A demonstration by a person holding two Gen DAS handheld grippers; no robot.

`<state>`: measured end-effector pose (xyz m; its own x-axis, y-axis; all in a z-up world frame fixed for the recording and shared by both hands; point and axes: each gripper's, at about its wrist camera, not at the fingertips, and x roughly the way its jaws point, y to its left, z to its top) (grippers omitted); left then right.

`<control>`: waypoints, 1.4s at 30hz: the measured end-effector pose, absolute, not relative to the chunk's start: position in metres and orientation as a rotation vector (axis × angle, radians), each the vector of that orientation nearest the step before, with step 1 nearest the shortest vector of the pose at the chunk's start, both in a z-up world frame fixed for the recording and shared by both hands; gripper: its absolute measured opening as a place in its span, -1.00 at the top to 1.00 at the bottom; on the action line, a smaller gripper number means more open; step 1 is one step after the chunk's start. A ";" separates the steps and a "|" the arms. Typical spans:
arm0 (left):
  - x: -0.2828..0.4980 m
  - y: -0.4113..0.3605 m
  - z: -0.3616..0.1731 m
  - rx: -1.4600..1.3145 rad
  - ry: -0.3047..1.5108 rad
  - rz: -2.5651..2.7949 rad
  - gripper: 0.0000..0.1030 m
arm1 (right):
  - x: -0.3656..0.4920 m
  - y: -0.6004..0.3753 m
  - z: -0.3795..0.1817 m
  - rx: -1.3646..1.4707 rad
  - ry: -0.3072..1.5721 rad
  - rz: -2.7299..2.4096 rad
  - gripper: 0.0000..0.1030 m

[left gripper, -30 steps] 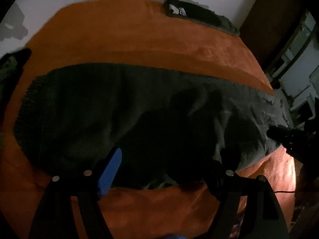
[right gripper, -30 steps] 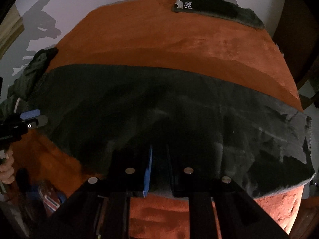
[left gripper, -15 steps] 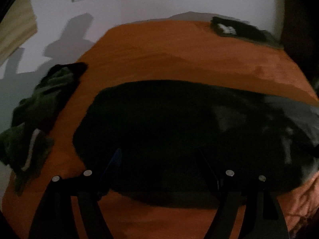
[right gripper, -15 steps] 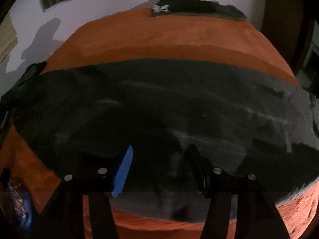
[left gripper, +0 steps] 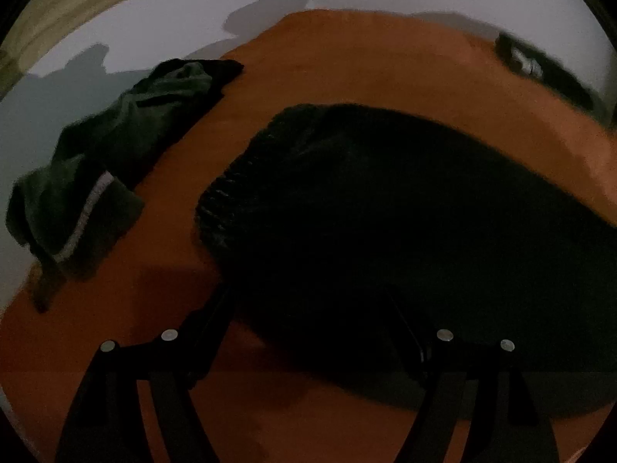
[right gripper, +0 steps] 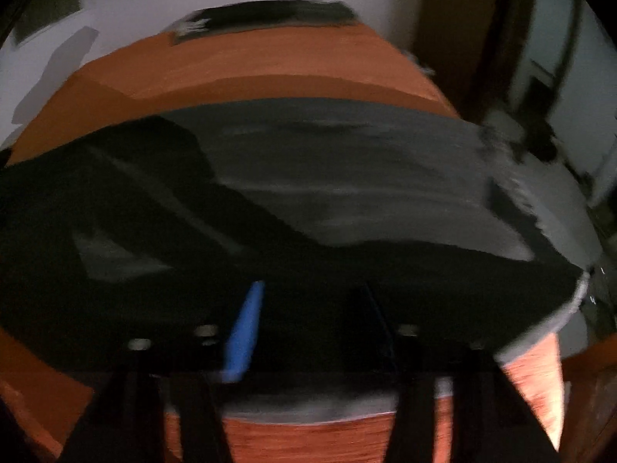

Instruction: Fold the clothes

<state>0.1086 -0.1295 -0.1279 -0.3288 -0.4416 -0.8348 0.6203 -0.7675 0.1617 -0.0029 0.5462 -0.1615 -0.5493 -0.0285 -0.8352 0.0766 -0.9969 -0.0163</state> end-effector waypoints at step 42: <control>0.114 -0.157 -0.122 1.277 0.523 -2.124 -0.54 | 0.073 0.768 -0.117 1.403 -1.064 -2.842 0.75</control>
